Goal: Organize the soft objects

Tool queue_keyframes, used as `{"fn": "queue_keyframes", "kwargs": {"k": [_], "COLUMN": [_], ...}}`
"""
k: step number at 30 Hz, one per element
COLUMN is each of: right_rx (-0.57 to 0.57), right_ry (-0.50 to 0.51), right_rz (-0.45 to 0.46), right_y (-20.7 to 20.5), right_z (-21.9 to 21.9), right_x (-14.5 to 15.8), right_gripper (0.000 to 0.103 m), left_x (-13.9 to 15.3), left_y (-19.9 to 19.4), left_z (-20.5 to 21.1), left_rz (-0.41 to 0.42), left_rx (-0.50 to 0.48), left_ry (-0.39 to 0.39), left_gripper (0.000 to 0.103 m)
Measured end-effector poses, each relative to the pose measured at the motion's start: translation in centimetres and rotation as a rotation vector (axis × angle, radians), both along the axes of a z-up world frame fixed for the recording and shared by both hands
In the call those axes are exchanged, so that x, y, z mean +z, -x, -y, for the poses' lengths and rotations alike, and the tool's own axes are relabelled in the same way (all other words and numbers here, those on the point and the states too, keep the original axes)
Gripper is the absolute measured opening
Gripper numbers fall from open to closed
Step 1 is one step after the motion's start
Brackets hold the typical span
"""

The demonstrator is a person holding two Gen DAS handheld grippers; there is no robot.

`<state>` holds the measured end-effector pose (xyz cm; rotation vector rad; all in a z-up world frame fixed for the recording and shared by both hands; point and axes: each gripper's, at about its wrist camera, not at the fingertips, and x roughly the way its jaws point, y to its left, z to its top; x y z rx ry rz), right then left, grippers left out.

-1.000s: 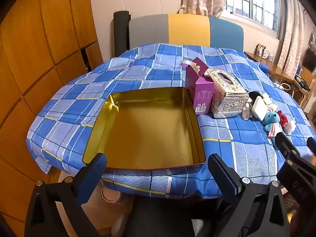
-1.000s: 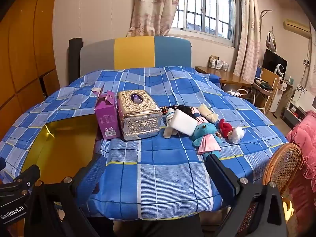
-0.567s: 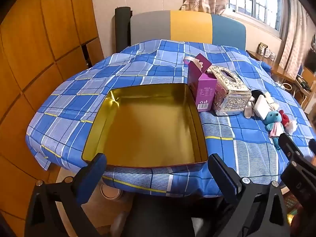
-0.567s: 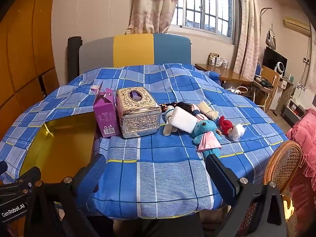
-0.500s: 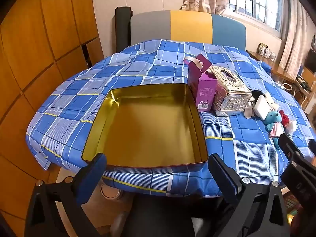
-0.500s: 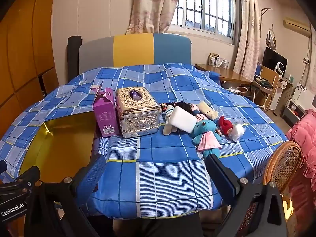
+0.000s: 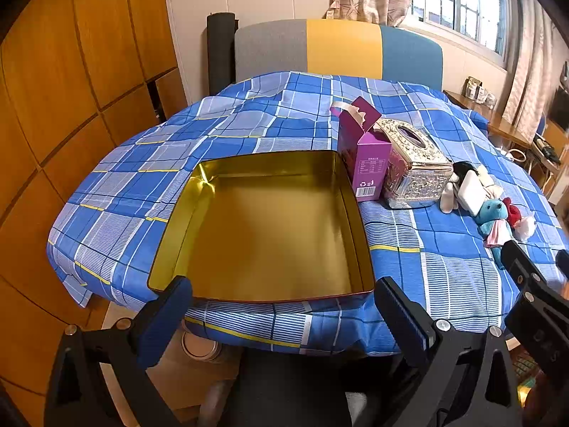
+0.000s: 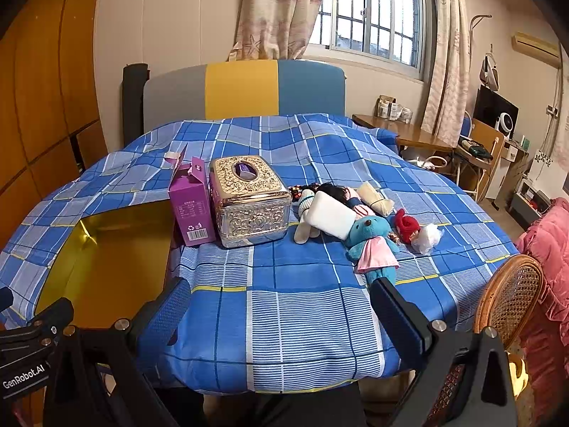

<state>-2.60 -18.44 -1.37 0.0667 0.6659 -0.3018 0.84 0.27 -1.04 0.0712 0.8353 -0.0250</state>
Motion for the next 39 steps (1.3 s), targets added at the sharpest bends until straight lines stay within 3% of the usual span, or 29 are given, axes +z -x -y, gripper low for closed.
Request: {"fn": "queue_keyframes", "kwargs": {"k": [39], "right_rx": [-0.002], "right_ry": [-0.012], "right_rz": [-0.025], "right_y": [-0.25], "right_z": [0.17], "right_x": [-0.35], "right_gripper": [0.103], "left_x": [-0.16], "left_y": [0.04], "left_z": [0.07], "left_rz": [0.003], "left_rx": [-0.003], "left_ry": [-0.003], "left_gripper": [0.103]}}
